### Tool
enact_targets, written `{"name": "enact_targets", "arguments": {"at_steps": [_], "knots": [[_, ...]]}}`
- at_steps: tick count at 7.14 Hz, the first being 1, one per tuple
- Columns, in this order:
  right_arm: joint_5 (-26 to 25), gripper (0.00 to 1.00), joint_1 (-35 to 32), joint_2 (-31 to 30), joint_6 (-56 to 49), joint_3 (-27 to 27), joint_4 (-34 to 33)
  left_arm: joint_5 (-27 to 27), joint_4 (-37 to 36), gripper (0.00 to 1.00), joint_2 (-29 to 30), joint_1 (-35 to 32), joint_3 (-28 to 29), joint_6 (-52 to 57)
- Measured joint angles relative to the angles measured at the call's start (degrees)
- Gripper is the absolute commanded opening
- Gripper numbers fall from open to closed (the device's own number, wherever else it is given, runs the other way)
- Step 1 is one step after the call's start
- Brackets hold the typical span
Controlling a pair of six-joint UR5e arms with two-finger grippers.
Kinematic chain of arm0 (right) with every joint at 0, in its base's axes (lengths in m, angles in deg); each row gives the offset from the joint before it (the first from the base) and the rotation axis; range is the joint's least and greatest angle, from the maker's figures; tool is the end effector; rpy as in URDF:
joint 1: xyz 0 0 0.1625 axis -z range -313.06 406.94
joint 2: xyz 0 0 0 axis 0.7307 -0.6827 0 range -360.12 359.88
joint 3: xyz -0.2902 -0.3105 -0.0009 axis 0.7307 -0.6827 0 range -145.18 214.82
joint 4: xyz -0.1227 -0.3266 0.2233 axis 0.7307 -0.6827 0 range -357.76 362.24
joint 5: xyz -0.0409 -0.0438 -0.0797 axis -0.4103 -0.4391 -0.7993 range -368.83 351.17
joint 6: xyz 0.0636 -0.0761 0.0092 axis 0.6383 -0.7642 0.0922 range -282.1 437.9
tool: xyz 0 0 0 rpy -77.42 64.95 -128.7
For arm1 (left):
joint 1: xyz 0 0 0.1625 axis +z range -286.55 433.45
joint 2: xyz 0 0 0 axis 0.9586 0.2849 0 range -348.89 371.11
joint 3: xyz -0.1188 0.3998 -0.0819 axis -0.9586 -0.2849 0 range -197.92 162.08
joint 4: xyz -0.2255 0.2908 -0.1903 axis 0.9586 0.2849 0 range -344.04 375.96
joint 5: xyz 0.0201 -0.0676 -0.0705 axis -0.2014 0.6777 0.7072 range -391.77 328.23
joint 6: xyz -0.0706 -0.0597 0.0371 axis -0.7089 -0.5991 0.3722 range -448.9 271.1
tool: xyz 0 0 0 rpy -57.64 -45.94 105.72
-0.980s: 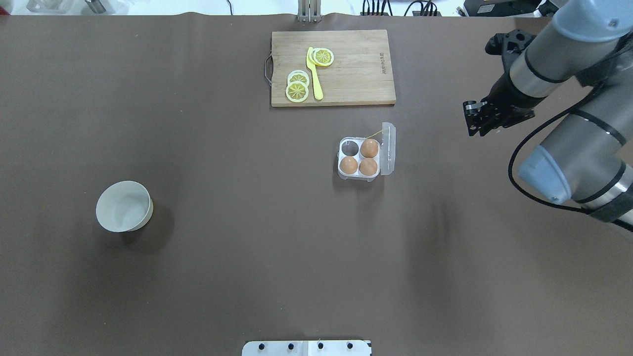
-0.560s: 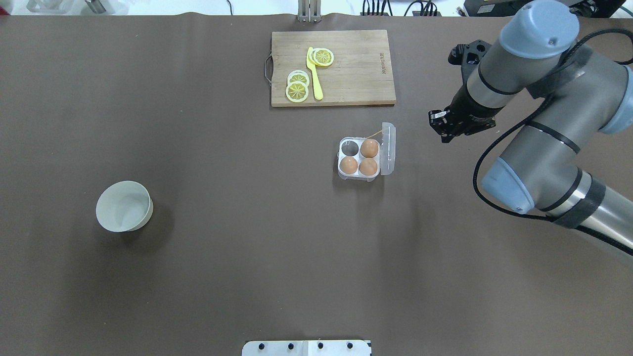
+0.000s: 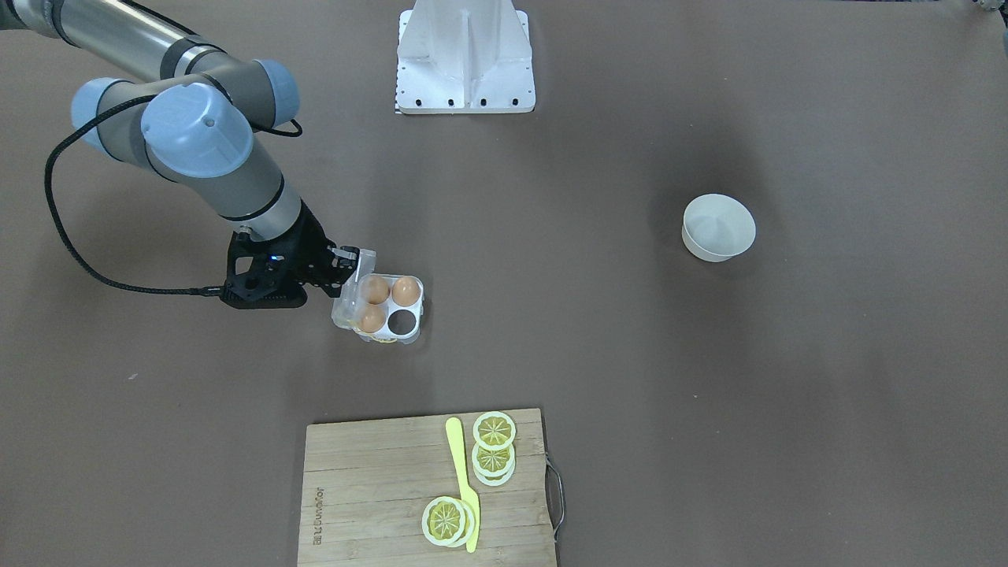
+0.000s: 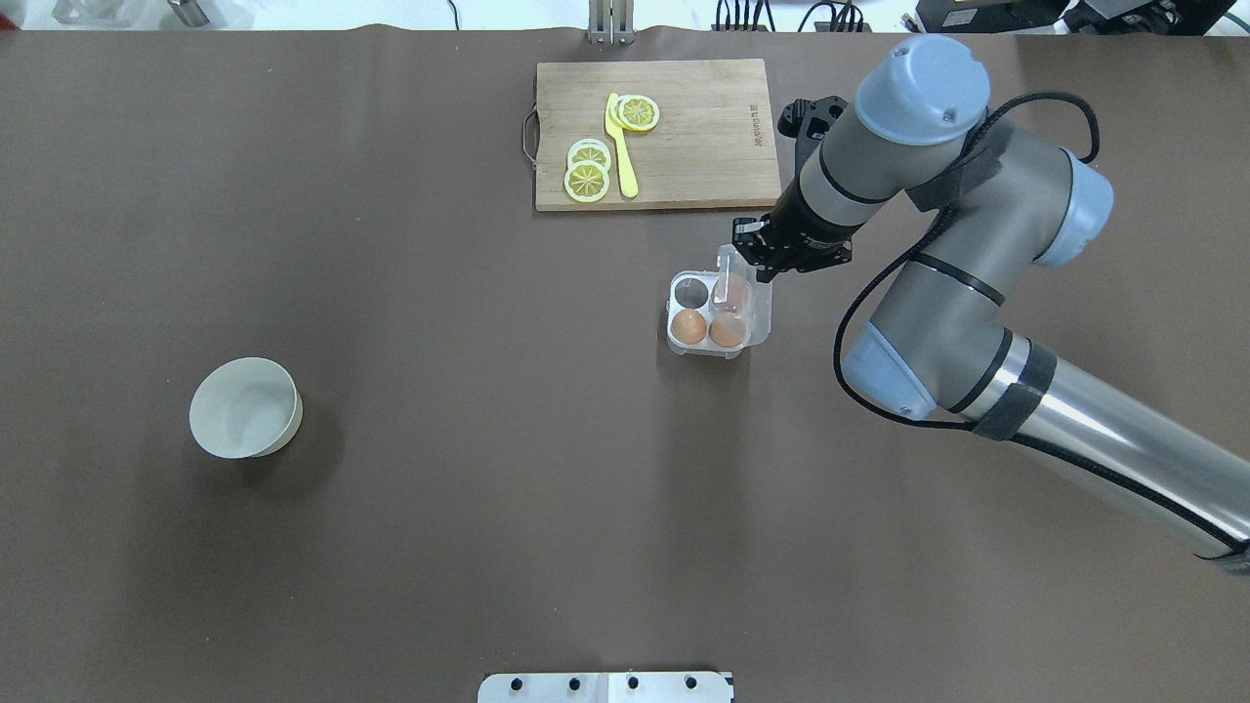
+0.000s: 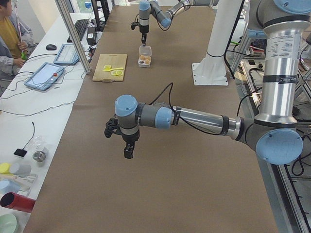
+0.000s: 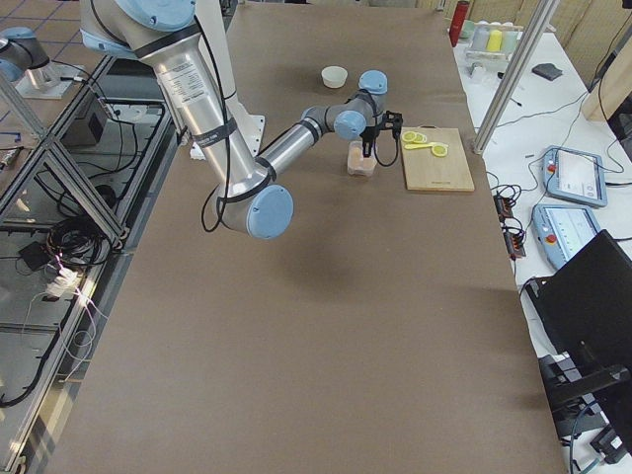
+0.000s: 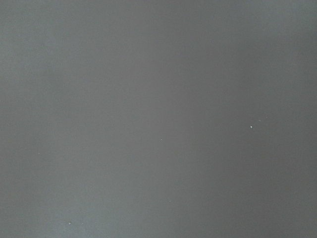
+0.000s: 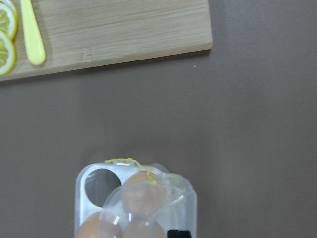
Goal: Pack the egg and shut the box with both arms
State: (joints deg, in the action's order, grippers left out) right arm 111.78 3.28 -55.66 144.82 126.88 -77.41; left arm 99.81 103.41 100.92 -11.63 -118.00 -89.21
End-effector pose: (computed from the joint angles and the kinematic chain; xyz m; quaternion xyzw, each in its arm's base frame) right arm -0.4395 -0.5337 0.2654 0.0088 -0.4536 0.0548 0.8895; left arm -0.0246 -0.4974 0.5813 0.0436 0.3566 0.0602 0.9313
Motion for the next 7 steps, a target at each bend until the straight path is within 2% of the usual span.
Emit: {"name": "enact_targets", "arguments": {"at_steps": [2,4,6,7], "knots": [[0.09,0.0,0.23,2.77,1.59,-2.1,0.39,0.04,0.0,0.98,0.04,0.0,-0.09,0.03],[2.57,0.0,-2.92,1.86,1.04,-0.57,-0.03,-0.05,0.0,0.98,0.29,0.0,-0.06,-0.07],[8.63,0.0,-10.65,-3.95,-5.19,3.19,-1.07,-0.08,0.06,0.98,0.31,0.0,-0.24,-0.08],[11.1,0.0,-15.29,-7.78,-11.95,4.93,-2.86,-0.09,0.06,0.98,0.3,0.0,-0.22,-0.05]]}}
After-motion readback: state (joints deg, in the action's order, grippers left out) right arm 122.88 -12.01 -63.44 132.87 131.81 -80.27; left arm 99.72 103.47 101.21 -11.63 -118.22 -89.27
